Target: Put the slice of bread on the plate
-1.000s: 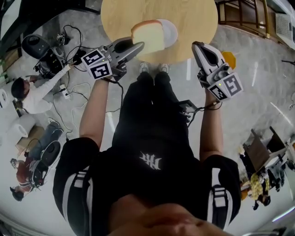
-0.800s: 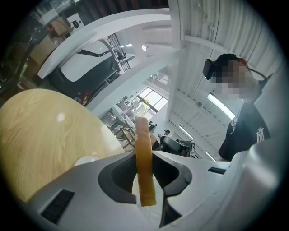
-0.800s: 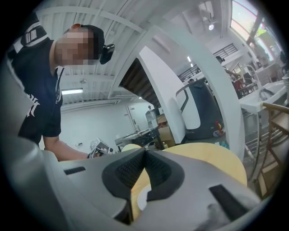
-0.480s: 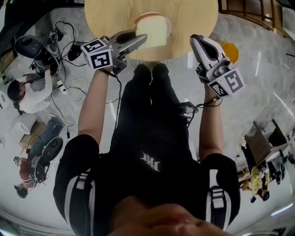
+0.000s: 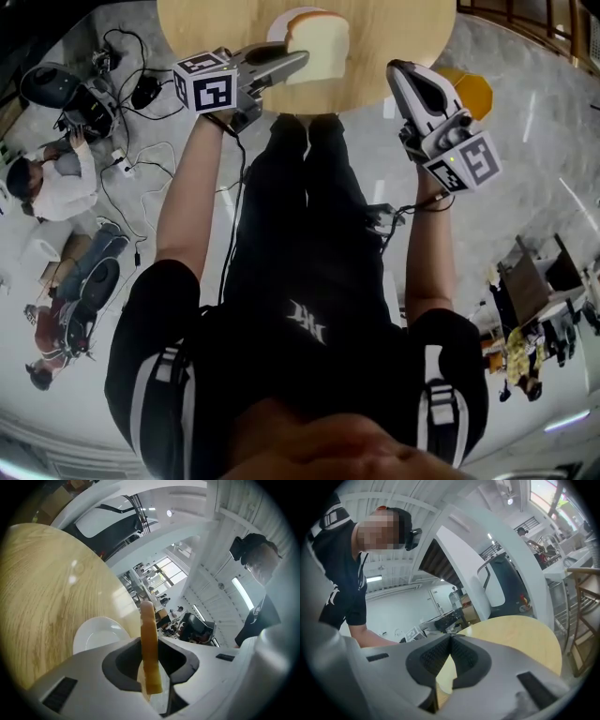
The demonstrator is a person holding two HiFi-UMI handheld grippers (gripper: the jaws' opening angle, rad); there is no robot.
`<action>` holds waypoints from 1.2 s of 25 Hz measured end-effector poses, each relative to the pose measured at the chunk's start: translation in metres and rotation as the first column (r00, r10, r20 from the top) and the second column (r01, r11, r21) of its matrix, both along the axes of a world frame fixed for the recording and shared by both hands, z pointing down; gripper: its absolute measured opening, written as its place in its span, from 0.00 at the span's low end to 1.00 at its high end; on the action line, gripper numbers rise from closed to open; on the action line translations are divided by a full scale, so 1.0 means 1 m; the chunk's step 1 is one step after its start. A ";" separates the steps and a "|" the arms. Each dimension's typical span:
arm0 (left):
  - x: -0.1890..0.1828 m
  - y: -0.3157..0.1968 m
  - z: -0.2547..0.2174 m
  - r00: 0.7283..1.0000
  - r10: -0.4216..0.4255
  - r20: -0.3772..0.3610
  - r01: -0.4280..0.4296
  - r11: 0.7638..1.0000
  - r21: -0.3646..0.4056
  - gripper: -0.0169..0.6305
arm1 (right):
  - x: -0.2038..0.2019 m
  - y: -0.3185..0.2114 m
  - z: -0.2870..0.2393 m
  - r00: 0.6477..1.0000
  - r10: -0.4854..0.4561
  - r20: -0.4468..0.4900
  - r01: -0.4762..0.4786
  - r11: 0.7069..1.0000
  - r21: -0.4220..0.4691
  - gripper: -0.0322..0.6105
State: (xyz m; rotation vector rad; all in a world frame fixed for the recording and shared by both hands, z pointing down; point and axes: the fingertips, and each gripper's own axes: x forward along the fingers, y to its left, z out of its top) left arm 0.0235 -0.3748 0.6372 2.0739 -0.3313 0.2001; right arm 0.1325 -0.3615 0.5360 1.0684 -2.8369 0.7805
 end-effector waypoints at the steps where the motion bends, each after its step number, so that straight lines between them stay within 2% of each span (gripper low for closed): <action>1: 0.000 0.000 0.001 1.000 0.003 0.009 -0.003 1.000 -0.004 0.19 | -0.001 0.000 -0.001 1.000 0.000 0.001 0.000 1.000 0.000 0.05; 13: 0.001 0.001 0.013 0.995 0.014 0.095 -0.013 1.000 -0.015 0.19 | -0.007 0.002 -0.001 1.000 -0.019 0.005 0.019 1.000 -0.006 0.05; 19: 0.001 -0.001 0.022 0.989 -0.006 0.145 0.009 1.000 -0.017 0.19 | -0.011 0.001 0.003 0.999 -0.038 0.019 0.038 0.999 -0.008 0.05; 30: -0.002 -0.003 0.040 0.951 -0.032 0.309 0.028 0.999 0.016 0.21 | -0.012 0.004 0.009 0.998 -0.050 0.024 0.051 0.999 -0.019 0.05</action>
